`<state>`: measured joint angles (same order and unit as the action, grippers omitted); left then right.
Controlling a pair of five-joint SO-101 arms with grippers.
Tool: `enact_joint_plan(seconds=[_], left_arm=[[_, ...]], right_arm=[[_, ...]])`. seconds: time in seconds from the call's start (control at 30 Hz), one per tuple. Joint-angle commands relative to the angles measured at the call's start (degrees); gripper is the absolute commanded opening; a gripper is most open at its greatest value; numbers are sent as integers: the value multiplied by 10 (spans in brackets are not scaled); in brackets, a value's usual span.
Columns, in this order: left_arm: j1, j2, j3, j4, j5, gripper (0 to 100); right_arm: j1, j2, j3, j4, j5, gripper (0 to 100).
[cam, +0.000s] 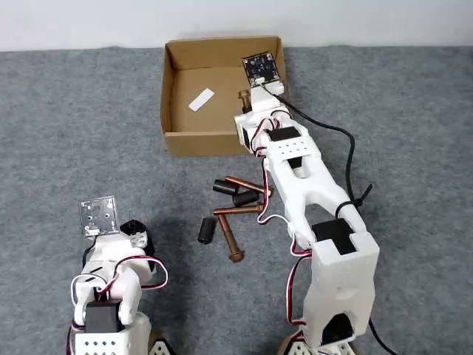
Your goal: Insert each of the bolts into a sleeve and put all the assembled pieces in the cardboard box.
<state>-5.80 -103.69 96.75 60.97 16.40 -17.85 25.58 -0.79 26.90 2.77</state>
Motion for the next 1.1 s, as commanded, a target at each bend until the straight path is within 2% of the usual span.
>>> enact_joint_plan(seconds=[0.0,0.1,0.37,0.53,0.8,1.07], left_arm=[[-3,-4,-3,-11,-4,5],[-3,-4,-3,-11,-4,5],[-3,-4,-3,-11,-4,5],[-3,-4,-3,-11,-4,5],[-19,-4,-3,-13,-4,5],[-20,-4,-3,-12,-4,5]], right_arm=[[-9,-6,-20,34,4,106],[-11,-7,-29,62,3,171],[-13,-7,-119,111,1,102],[-29,-7,-211,233,1,4],[-57,-7,-346,451,1,8],[-81,-7,-417,632,5,9]])
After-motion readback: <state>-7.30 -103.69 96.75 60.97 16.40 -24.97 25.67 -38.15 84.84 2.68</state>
